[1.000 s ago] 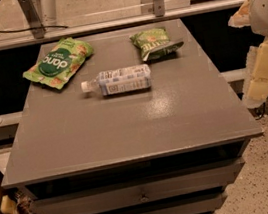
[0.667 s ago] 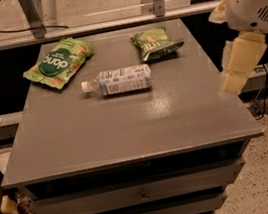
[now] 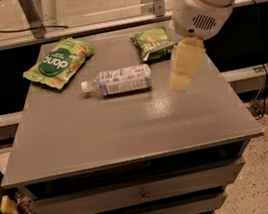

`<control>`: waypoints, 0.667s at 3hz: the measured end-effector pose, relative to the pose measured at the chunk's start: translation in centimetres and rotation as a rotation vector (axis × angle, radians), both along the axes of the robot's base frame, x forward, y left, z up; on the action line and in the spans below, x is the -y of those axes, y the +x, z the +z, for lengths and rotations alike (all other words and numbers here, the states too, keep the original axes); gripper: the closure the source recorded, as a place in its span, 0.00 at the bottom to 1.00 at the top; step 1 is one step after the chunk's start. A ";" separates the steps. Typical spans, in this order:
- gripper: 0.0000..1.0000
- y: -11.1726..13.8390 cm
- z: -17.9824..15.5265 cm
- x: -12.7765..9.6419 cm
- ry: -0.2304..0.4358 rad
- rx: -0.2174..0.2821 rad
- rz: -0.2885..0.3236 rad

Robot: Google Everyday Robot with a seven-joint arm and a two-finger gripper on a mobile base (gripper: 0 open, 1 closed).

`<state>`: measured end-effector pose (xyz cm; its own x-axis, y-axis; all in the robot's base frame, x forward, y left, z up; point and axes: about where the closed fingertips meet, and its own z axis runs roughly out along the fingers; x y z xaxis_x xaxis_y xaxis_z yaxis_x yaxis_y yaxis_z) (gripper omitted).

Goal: Pick blue plastic bottle

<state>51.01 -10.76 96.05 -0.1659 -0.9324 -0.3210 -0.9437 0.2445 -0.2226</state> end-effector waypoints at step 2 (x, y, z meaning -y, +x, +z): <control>0.00 4.4 -4.6 -4.5 0.007 -0.061 0.030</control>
Offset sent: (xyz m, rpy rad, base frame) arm 0.0706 0.0652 -0.0749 0.0082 0.0998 0.0554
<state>55.45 -6.26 91.43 -0.1575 -0.9349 -0.3180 -0.9623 0.2176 -0.1630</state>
